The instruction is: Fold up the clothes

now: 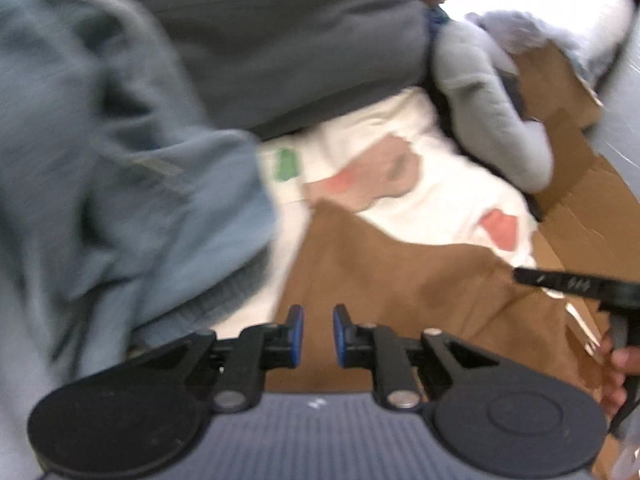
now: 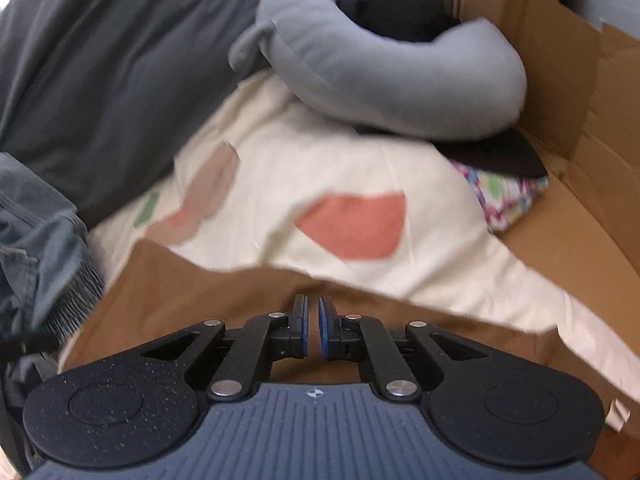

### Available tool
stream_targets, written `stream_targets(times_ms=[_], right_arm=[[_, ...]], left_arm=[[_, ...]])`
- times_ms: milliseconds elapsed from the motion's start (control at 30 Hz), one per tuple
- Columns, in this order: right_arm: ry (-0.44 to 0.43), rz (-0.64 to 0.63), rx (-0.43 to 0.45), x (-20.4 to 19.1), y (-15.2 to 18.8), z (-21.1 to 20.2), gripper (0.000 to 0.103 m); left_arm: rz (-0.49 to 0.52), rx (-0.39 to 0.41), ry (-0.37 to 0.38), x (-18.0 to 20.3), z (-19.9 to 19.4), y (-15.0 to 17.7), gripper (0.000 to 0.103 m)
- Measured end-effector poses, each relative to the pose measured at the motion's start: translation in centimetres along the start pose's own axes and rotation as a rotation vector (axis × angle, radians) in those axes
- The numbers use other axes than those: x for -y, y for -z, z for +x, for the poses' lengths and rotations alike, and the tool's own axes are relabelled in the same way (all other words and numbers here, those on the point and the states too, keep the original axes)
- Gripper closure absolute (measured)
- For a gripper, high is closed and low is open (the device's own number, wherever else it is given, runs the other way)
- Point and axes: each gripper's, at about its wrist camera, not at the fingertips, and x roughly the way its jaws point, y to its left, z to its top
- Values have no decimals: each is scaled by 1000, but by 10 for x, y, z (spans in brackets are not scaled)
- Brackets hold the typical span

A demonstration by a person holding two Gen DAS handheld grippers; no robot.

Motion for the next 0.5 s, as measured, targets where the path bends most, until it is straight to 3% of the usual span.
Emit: stream_targets(times_ms=[200,267,500], right_arm=[[-37,34,-1,0,3,19,95],[-50,30,8,-4,2,24,88],[-20,29,-23,-8,-4,48,84]], left_arm=[[82,-30,119,35,39,-10,79],[107,-38,127,42,53,-12,79],[182,-70,71,50,93,-23,78]])
